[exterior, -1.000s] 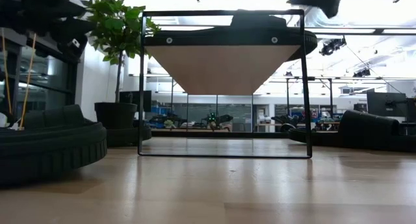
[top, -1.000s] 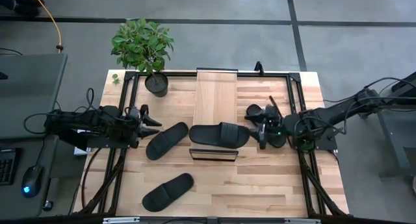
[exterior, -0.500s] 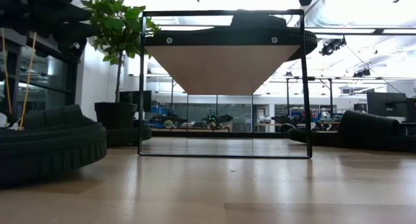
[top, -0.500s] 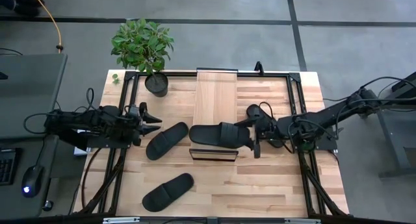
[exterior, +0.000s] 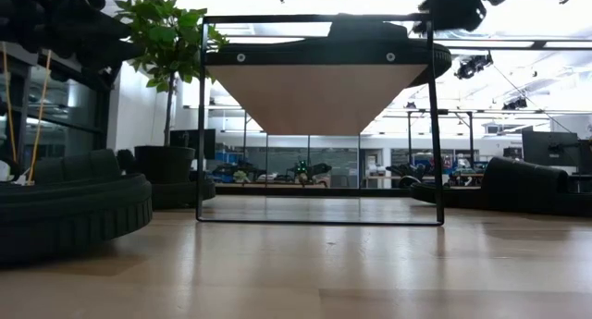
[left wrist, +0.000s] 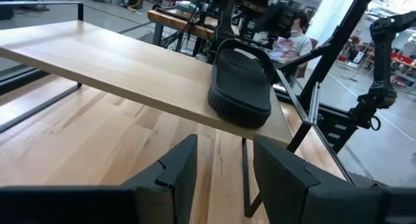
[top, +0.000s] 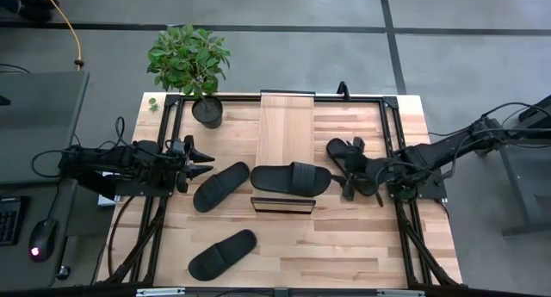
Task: Pick and place slides into the shelf
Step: Put the black slide on the shelf
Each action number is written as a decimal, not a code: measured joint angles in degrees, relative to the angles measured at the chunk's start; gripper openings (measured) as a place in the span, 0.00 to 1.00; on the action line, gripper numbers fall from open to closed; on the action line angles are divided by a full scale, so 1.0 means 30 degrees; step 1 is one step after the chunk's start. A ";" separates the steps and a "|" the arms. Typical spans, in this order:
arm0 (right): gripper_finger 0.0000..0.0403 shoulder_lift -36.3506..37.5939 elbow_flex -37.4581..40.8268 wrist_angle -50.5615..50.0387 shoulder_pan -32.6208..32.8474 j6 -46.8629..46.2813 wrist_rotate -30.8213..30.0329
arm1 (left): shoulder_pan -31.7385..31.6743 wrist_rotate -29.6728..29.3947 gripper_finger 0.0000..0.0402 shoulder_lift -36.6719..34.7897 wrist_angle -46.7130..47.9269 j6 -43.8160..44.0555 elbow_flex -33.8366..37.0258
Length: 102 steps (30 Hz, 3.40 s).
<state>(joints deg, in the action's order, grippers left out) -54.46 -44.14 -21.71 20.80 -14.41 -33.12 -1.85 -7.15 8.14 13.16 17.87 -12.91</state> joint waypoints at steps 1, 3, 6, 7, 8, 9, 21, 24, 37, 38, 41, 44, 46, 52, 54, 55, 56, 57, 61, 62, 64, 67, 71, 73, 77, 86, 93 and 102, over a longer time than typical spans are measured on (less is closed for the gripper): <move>0.69 0.0028 0.0000 -0.0511 0.0000 -0.0020 -0.0213 | 0.0000 -0.0003 0.33 0.0000 0.0006 0.0000 0.0000; 0.69 0.0045 0.0000 -0.1522 0.0000 -0.0030 -0.0478 | 0.0000 -0.0111 0.33 0.0000 0.0029 0.0000 0.0000; 0.69 0.0045 0.0000 -0.2535 0.0000 -0.0035 -0.0969 | -0.0007 -0.0457 0.33 0.0000 0.0142 0.0000 0.0000; 0.69 0.0045 0.0000 -0.2749 0.0000 -0.0037 -0.1022 | -0.0007 -0.0491 0.33 0.0000 0.0149 0.0007 0.0000; 0.69 0.0045 0.0000 -0.2999 0.0000 -0.0037 -0.1044 | -0.0003 -0.0491 0.33 0.0000 0.0142 0.0007 0.0000; 0.69 0.0045 0.0000 -0.3279 0.0000 -0.0041 -0.1073 | 0.0000 -0.0491 0.33 0.0000 0.0149 0.0007 0.0000; 0.69 0.0038 0.0000 -1.1204 0.0000 -0.6722 -0.0587 | 0.0000 -0.0496 0.33 0.0000 0.0280 0.0000 0.0000; 0.69 0.0038 0.0000 -1.2939 0.0055 -0.8652 -0.0078 | -0.0007 -0.0494 0.33 0.0000 0.0275 -0.0160 0.0000; 0.69 0.0038 0.0000 -1.4656 0.3446 -1.1683 -0.0390 | 0.0000 -0.0499 0.33 -0.0002 0.0321 -0.0291 0.0000; 0.69 0.0030 0.0000 -1.4813 0.3760 -1.1986 -0.0492 | -0.0002 -0.0499 0.33 0.0000 0.0395 -0.0299 0.0000; 0.69 0.0030 0.0000 -1.5646 0.4765 -1.3156 -0.1028 | 0.0000 -0.0499 0.33 -0.0007 0.0584 -0.0299 0.0000; 0.69 0.0030 0.0000 -1.6654 0.5742 -1.4417 -0.1531 | -0.0002 -0.0499 0.33 -0.0002 0.0683 -0.0299 0.0000; 0.69 0.0030 0.0000 -1.7221 0.6388 -1.5163 -0.2087 | 0.0000 -0.0499 0.33 -0.0002 0.0681 -0.0299 0.0000; 0.69 -0.0114 0.0750 -1.7476 0.8049 -1.6586 -0.3042 | -0.0006 -0.0499 0.33 0.0000 0.0681 -0.0294 0.0000; 0.69 -0.0229 0.1656 -1.7150 0.8446 -1.7096 -0.2756 | -0.0002 -0.0499 0.33 0.0000 0.0681 -0.0299 0.0000; 0.69 -0.0263 0.2153 -1.6928 0.8627 -1.7321 -0.2660 | -0.0007 -0.0499 0.33 -0.0007 0.0681 -0.0299 0.0000; 0.69 -0.0309 0.2702 -1.6552 0.8806 -1.7534 -0.2540 | -0.0002 -0.0501 0.33 -0.0007 0.0679 -0.0297 0.0000; 0.69 -0.0364 0.3179 -1.5811 0.8986 -1.7362 -0.2841 | 0.0000 -0.0528 0.33 -0.0001 0.0674 -0.0291 0.0000; 0.69 -0.0385 0.4123 -1.3767 0.9473 -1.5896 -0.3505 | 0.0000 -0.1003 0.33 -0.0007 0.0673 -0.0291 -0.0001; 0.69 -0.0385 0.4167 -1.4017 0.9457 -1.5876 -0.3502 | -0.0007 -0.1130 0.33 -0.0005 0.0656 -0.0297 0.0000; 0.69 -0.0381 0.4126 -1.3859 0.9449 -1.5853 -0.3576 | -0.0007 -0.1342 0.33 -0.0005 0.0647 -0.0291 -0.0002; 0.69 -0.0385 0.4124 -1.3925 0.9316 -1.5652 -0.3418 | -0.0007 -0.1348 0.33 -0.0002 0.0649 -0.0189 -0.0004; 0.69 -0.0385 0.4124 -1.3897 0.9194 -1.5450 -0.3295 | -0.0001 -0.1345 0.33 -0.0003 0.0659 -0.0156 -0.0007; 0.69 -0.0385 0.4124 -1.3843 0.9194 -1.5328 -0.3193 | -0.0007 -0.1351 0.33 -0.0007 0.0659 -0.0153 -0.0007; 0.69 -0.0805 0.4124 -1.3665 0.9194 -1.5177 -0.2887 | -0.0007 -0.1348 0.33 -0.0003 0.0659 -0.0149 -0.0004; 0.69 -0.3262 0.4111 -1.3315 0.8389 -1.4448 -0.1881 | -0.0007 -0.1351 0.33 -0.0007 0.0659 -0.0138 -0.0007; 0.69 -0.4556 0.4000 -1.2992 0.7685 -1.3600 -0.0622 | -0.0007 -0.1345 0.33 -0.0007 0.0659 -0.0001 -0.0007; 0.69 -0.4683 0.4000 -1.2925 0.7030 -1.3174 -0.0234 | -0.0007 -0.1344 0.33 0.0000 0.0664 0.0007 -0.0007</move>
<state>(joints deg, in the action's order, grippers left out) -68.51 -32.14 -60.48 41.89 -53.94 -33.82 -1.87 -11.18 8.14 15.15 17.89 -12.93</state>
